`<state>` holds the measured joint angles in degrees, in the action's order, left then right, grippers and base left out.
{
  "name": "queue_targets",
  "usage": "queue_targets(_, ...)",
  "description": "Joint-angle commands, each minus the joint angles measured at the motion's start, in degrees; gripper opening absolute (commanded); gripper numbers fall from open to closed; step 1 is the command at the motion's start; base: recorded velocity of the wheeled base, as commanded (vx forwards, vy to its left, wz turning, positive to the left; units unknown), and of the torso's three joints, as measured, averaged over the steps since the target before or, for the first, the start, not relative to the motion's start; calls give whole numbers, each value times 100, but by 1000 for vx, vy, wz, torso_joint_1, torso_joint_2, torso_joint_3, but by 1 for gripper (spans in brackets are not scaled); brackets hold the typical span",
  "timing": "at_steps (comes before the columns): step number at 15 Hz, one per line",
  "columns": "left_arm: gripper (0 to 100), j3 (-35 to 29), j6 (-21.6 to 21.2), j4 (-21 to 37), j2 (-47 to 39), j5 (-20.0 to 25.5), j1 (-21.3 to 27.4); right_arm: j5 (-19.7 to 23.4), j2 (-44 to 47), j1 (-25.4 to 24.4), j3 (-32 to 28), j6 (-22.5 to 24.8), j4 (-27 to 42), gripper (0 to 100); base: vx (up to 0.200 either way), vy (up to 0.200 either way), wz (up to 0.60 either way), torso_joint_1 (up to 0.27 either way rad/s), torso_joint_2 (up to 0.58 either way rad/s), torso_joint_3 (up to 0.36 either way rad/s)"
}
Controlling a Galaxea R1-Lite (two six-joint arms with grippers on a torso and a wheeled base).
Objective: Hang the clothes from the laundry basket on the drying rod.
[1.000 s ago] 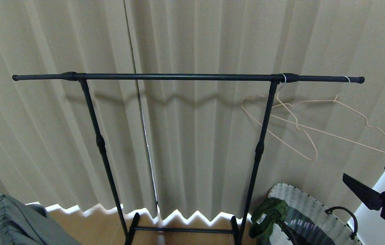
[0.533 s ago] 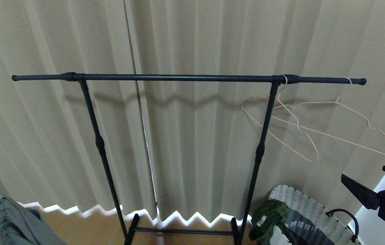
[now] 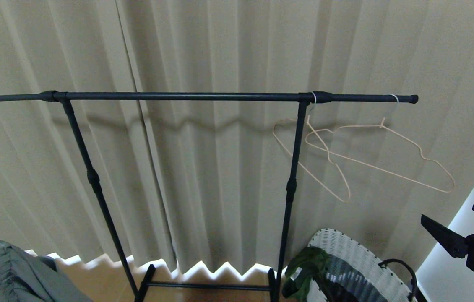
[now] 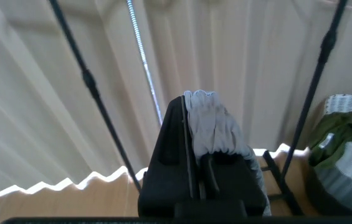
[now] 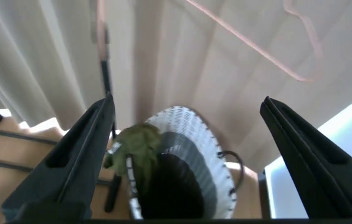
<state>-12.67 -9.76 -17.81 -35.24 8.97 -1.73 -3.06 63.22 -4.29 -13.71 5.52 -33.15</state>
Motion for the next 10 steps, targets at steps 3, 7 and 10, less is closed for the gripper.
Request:
queue_targets(3, 0, 1, 1, -3, 0, -1, -3, -2, -20, 34, 0, 1, 1, 100, 0, -200, 0, 4, 2, 9)
queue_targets(7, 0, 27, 1, -12, 0, -1, -3, -2, -11, 201, -26, 1, -8, 100, 0, -100, 0, 1, 1, 5)
queue_targets(10, 0, 36, -8, -30, 0, -1, -3, -2, -11, 201, -26, 1, -8, 100, 0, 0, 0, 0, 0, 0)
